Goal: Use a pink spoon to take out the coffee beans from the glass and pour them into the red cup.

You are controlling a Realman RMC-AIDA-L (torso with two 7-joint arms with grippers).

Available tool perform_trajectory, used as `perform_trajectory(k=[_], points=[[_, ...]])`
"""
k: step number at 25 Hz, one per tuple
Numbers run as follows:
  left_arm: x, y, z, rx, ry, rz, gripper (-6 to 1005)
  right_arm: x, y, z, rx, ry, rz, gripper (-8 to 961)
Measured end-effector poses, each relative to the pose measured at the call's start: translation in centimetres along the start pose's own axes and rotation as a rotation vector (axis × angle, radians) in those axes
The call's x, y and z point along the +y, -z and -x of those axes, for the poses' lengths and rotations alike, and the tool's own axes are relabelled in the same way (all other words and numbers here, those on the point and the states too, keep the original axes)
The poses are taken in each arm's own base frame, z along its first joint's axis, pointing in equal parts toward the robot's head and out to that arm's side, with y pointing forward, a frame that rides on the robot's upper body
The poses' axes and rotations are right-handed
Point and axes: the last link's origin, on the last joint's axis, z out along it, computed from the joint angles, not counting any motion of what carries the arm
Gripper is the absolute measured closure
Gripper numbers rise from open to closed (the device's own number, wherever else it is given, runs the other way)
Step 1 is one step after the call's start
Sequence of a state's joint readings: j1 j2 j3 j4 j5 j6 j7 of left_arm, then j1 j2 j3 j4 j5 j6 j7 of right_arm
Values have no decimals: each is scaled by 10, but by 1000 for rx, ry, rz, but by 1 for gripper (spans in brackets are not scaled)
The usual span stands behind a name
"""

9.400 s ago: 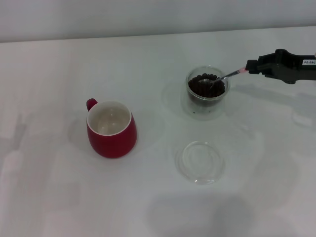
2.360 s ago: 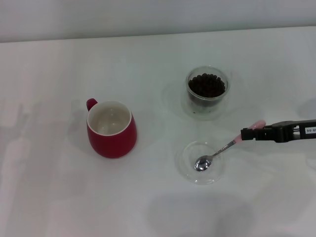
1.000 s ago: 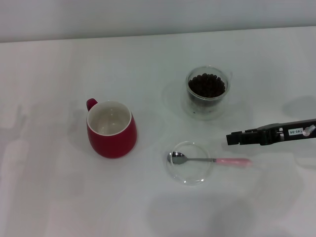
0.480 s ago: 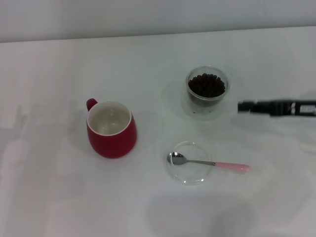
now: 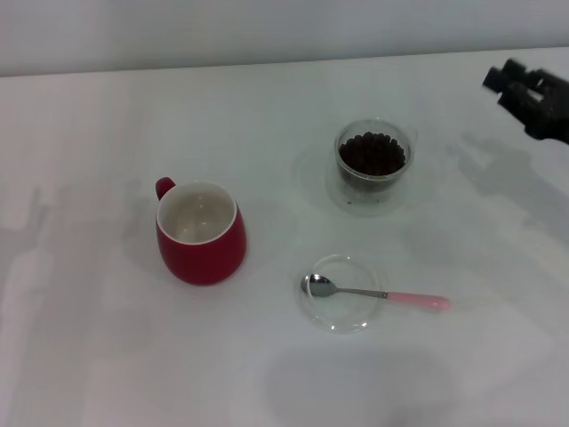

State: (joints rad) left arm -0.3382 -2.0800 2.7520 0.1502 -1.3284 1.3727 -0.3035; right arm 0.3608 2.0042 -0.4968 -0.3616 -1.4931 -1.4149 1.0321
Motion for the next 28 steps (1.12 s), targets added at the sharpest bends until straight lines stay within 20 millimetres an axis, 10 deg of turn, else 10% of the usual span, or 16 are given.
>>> perform_trajectory(k=[7,10,28], points=[[0,-2,1,-6,-1,1,107,-5,-2,-23,-80,340,-292,540],[1,-2,2,-11,1,0,107,-5,-3,-27,-80,409,-368,327],[2,-23,4,-51,-3,-7,108,-21,-32,-21,-70,317,-522,77]])
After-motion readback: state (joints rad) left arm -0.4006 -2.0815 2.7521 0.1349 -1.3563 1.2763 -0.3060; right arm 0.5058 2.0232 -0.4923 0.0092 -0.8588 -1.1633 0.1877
